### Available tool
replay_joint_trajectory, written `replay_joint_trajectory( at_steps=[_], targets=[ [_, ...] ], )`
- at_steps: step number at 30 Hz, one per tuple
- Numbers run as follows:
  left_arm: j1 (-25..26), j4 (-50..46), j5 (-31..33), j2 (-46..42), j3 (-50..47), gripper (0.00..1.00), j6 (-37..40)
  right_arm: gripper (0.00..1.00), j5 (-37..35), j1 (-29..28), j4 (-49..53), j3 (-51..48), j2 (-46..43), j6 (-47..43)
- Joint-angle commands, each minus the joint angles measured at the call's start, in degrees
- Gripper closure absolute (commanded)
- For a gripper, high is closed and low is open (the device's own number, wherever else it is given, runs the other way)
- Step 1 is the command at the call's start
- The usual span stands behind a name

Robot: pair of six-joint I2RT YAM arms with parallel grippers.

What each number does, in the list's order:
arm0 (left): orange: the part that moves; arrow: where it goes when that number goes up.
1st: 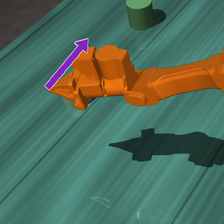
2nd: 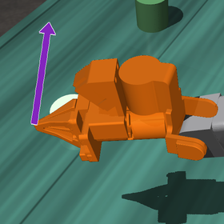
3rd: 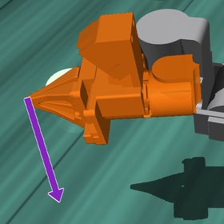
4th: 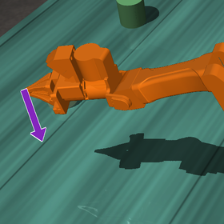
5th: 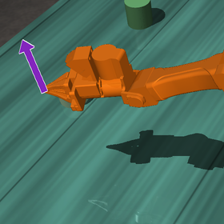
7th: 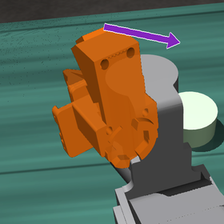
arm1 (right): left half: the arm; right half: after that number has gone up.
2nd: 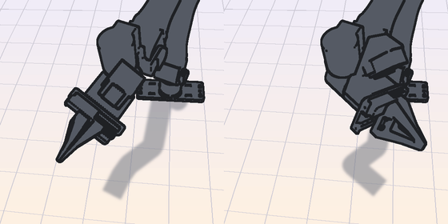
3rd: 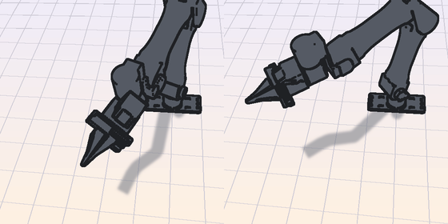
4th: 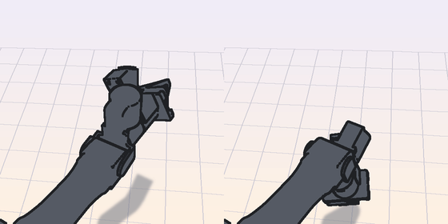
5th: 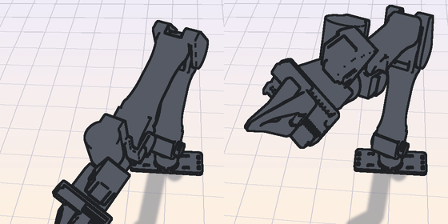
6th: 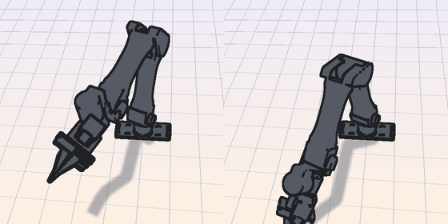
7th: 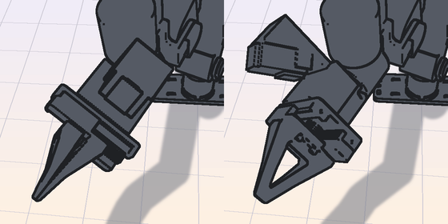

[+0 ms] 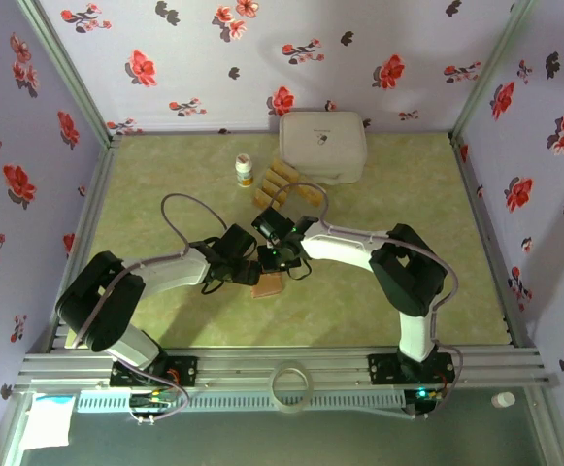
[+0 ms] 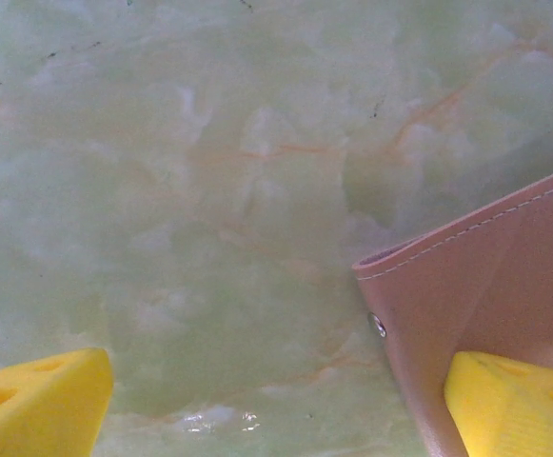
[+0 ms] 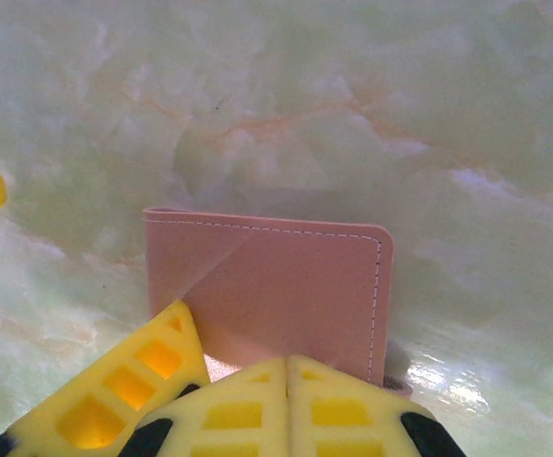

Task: Put the credit cards into the card holder

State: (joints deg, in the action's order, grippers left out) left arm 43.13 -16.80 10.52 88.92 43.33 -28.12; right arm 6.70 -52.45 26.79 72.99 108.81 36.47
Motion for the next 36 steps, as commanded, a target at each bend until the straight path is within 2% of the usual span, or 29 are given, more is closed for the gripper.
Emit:
replay_joint_trajectory(
  at_steps=[1, 16, 36],
  targets=[
    [0.6, -0.8, 1.0, 2.4, -2.2, 0.08, 0.3, 1.00, 2.7, -0.5, -2.9, -1.3, 2.2, 1.0],
    [0.7, -0.4, 0.8, 2.7, -2.5, 0.10, 0.2, 1.00, 4.0, -1.7, -4.5, -3.7, 3.2, 1.8],
    [0.6, -0.2, 0.7, 2.8, -2.7, 0.11, 0.1, 1.00, 2.6, -1.3, -6.7, -3.2, -1.6, 3.9]
  ],
)
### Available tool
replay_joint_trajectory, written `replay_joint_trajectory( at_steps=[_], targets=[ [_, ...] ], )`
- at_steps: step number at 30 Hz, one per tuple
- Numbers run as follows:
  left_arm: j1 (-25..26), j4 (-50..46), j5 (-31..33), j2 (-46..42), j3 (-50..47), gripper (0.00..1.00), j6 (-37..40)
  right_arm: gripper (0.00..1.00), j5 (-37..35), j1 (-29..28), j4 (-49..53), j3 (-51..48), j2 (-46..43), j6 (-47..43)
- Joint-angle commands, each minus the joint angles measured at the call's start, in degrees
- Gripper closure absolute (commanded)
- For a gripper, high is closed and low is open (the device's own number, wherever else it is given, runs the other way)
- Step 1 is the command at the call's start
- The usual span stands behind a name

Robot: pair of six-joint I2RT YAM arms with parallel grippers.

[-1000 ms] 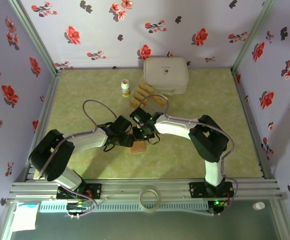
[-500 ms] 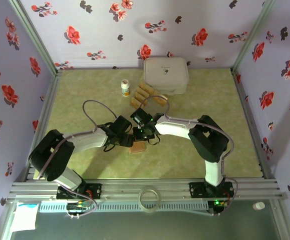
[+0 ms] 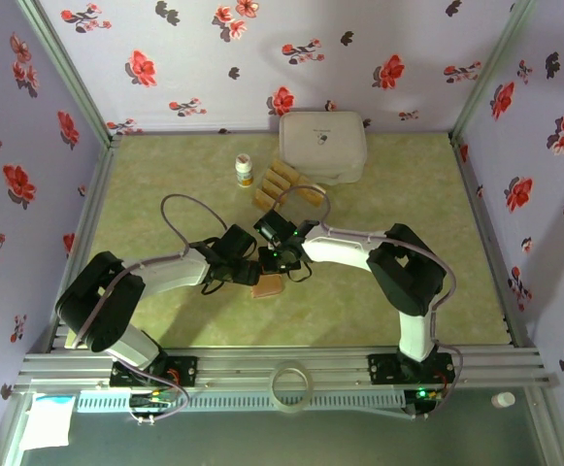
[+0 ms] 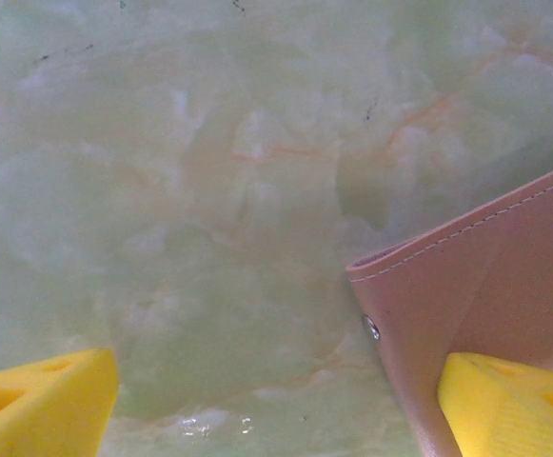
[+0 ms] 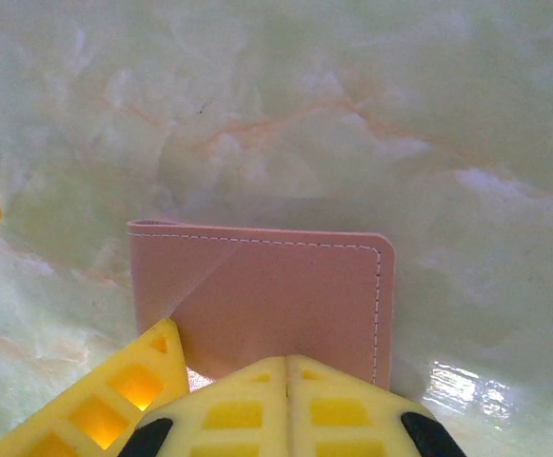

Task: Put the credit cards into the card holder

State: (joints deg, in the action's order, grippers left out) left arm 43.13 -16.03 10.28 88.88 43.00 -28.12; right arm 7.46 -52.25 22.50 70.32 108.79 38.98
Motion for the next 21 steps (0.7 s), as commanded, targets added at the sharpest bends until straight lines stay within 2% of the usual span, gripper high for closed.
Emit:
replay_joint_trajectory(
  at_steps=[1, 9, 14, 21],
  targets=[
    [0.6, -1.0, 1.0, 2.8, -2.4, 0.11, 0.1, 1.00, 1.9, -1.4, -2.7, -0.7, -1.7, 1.7],
    [0.2, -1.2, 1.0, 1.4, -2.1, 0.10, -0.7, 1.00, 2.0, -1.5, -5.5, -3.4, -2.6, 3.2],
    [-2.2, -3.9, 0.7, -2.2, 1.0, 0.06, -0.6, 1.00, 1.6, -1.5, -5.8, -4.2, -2.4, 3.5],
    [-4.8, -4.7, -0.1, -2.0, 3.2, 0.05, 1.2, 1.00, 1.0, -1.4, -5.1, -4.1, -2.6, 3.1]
  ],
)
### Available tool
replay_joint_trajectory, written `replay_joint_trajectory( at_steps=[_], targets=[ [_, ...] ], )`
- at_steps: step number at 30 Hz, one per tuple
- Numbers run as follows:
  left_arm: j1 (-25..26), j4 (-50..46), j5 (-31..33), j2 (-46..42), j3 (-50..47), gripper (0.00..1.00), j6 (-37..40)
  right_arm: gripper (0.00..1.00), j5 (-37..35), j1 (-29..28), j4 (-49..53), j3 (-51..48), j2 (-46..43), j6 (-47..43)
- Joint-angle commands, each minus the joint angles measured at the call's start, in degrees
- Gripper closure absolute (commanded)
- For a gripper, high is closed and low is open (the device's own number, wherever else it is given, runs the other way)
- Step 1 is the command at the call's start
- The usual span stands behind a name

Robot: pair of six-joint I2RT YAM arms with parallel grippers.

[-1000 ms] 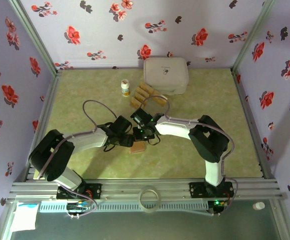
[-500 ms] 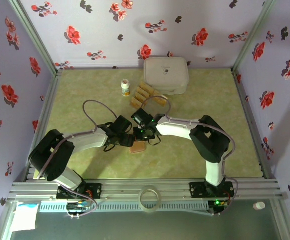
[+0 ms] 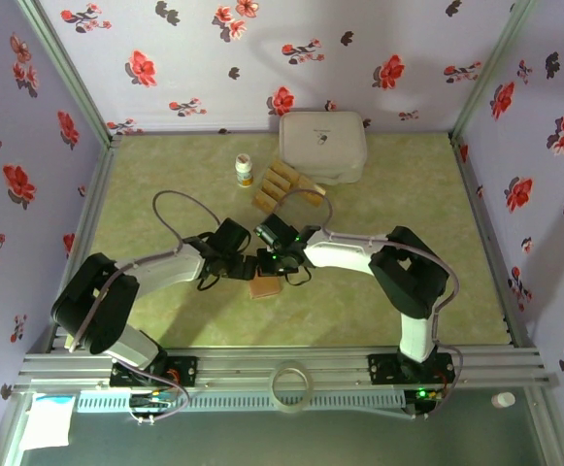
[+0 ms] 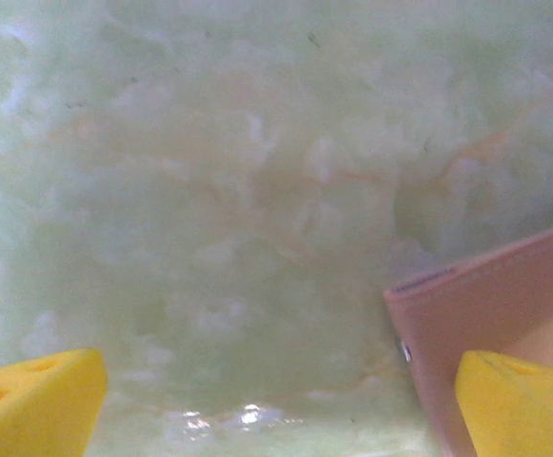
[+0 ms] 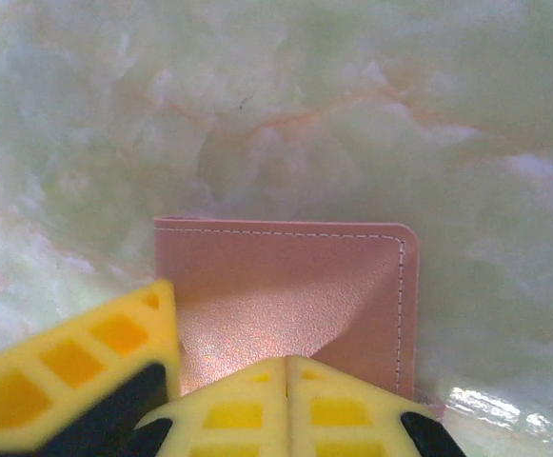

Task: Put the credit cards into the card holder

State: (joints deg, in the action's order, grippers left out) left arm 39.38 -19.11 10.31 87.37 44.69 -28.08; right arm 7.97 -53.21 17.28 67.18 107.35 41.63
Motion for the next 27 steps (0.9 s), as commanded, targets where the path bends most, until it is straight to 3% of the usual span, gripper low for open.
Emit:
replay_joint_trajectory(
  at_steps=[1, 15, 27],
  targets=[
    [-1.4, -1.4, -0.4, -0.3, 1.5, 0.05, 1.3, 1.00, 0.5, -0.5, 0.2, -1.0, -1.3, 0.4],
    [-1.7, 1.3, -2.2, 2.6, -0.8, 0.06, 0.6, 1.00, 0.4, -1.2, -3.5, -6.7, -0.7, 1.1],
    [-1.5, 3.9, -2.2, 5.1, -3.6, 0.08, -0.7, 1.00, -6.0, -5.5, -18.3, -19.5, -0.9, 0.0]
  ],
)
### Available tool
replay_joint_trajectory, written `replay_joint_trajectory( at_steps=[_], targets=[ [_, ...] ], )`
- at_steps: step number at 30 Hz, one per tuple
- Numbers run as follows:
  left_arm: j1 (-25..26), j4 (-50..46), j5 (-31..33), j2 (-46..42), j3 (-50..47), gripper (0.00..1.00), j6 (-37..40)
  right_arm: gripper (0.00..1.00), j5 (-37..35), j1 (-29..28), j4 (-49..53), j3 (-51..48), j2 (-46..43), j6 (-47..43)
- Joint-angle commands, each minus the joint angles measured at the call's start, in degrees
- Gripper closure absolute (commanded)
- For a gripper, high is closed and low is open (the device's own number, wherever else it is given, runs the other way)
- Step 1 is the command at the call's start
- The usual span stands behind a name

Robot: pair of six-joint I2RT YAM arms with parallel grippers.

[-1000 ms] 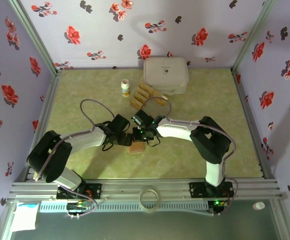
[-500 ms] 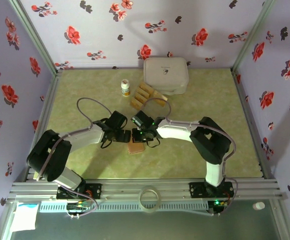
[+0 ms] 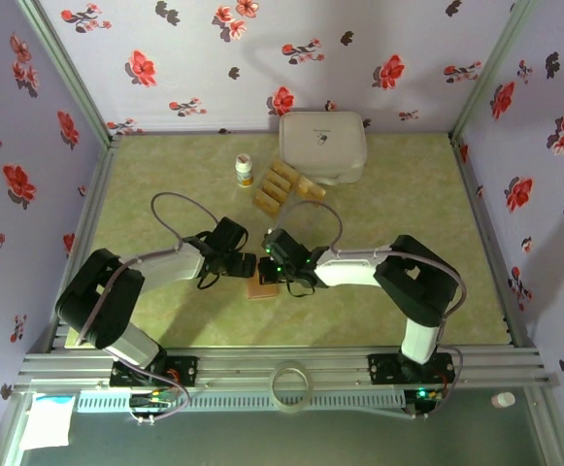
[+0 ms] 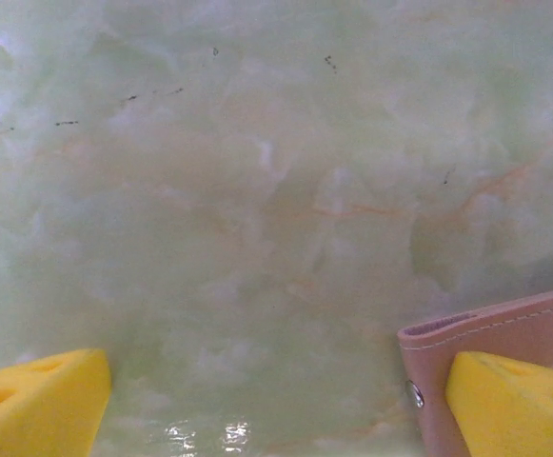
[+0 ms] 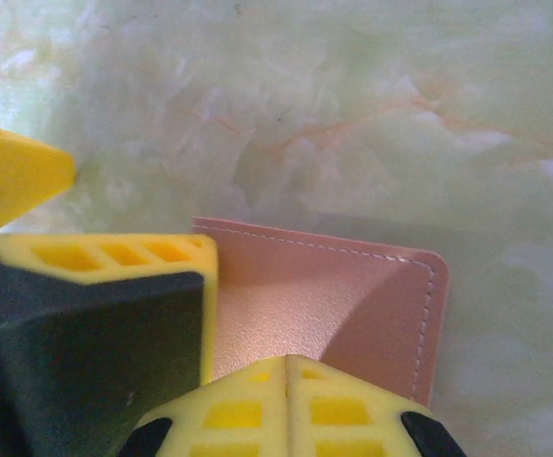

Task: Put the credit cards into the card holder

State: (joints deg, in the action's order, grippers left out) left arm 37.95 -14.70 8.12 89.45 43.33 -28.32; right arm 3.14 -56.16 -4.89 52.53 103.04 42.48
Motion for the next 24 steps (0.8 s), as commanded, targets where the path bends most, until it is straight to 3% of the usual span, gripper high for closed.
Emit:
replay_joint_trajectory(
  at_steps=[1, 14, 24],
  targets=[
    [-0.1, -0.2, 0.1, 3.2, -2.5, 0.08, -0.5, 1.00, -2.0, -3.1, 2.5, -5.9, 3.5, -1.2],
    [0.2, 2.8, 0.3, 4.9, -4.4, 0.09, -3.0, 1.00, -13.8, -10.8, -23.1, -20.8, 7.9, -3.6],
    [0.1, 2.4, 0.5, 4.7, -4.7, 0.09, -3.1, 1.00, -27.5, -17.8, -27.2, -22.7, 11.0, -8.5]
  ],
)
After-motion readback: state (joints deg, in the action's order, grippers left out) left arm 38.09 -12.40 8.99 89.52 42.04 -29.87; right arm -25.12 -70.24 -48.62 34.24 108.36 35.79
